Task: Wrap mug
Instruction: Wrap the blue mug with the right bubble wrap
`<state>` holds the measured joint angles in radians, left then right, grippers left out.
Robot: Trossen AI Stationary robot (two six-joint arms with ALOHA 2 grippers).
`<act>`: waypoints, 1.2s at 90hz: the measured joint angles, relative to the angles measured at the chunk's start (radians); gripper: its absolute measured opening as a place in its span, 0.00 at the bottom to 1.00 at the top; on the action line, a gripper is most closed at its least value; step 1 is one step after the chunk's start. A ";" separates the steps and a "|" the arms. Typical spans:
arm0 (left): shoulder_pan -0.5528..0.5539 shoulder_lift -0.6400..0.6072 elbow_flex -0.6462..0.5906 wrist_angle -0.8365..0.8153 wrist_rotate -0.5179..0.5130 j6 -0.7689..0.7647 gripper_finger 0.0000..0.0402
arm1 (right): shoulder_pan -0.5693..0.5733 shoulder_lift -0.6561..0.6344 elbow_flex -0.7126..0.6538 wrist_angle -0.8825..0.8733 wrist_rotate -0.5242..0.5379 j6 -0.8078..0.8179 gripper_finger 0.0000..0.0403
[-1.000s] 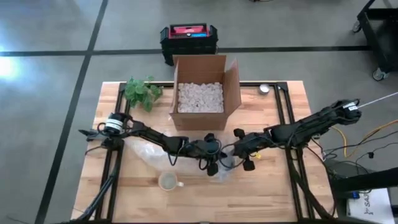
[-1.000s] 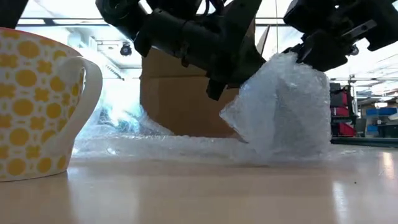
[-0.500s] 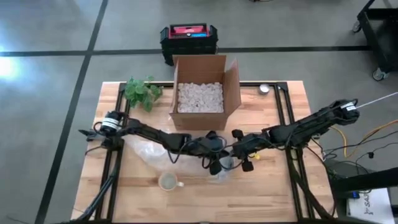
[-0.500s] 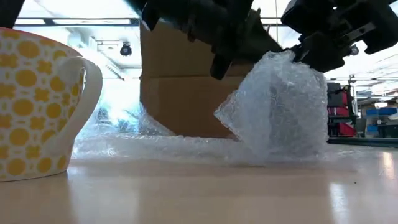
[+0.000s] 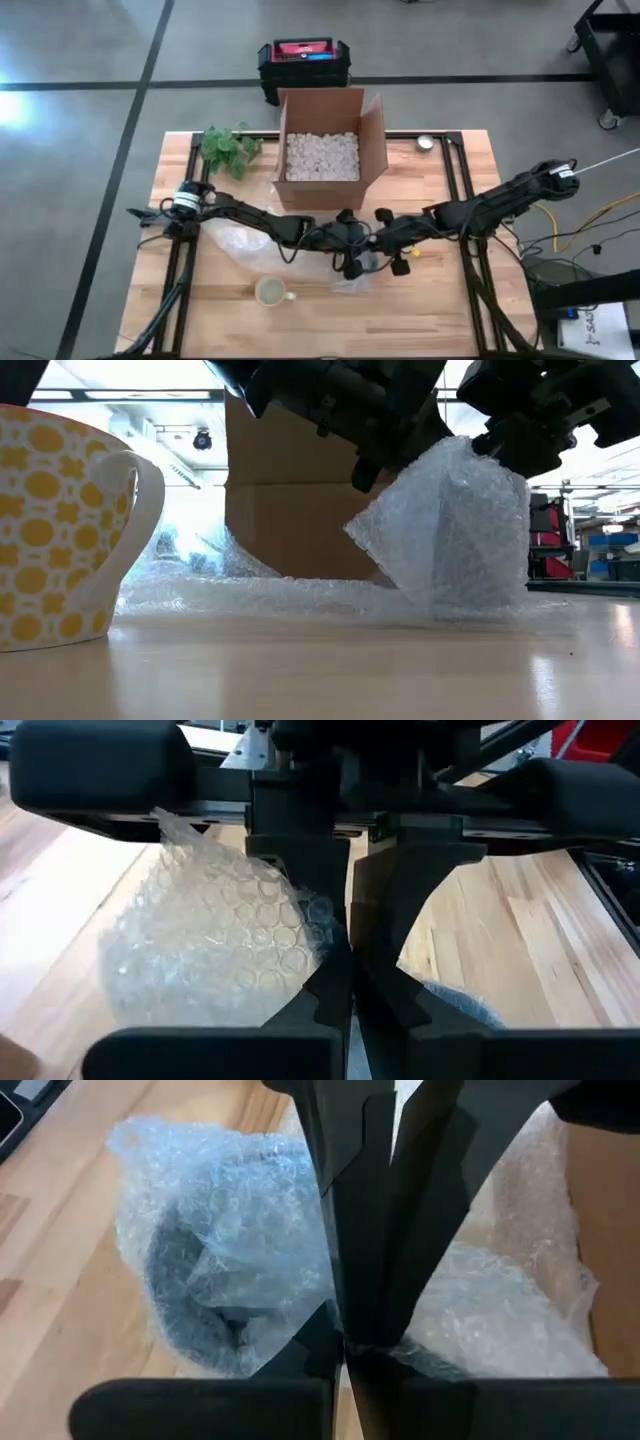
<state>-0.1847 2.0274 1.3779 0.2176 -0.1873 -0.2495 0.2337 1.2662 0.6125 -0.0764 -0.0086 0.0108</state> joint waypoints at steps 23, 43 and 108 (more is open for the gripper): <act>-0.005 0.005 -0.024 -0.005 0.015 0.009 0.00 | 0.000 0.001 -0.002 0.000 0.000 0.007 0.01; -0.004 0.005 -0.025 0.002 0.019 0.041 0.00 | 0.000 0.001 -0.002 0.001 -0.001 0.015 0.01; -0.006 0.007 -0.051 0.017 0.052 0.050 0.00 | -0.001 -0.125 0.157 -0.367 0.007 -0.052 0.27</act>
<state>-0.1909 2.0342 1.3264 0.2348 -0.1356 -0.1997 0.2329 1.1408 0.7693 -0.4431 -0.0012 -0.0411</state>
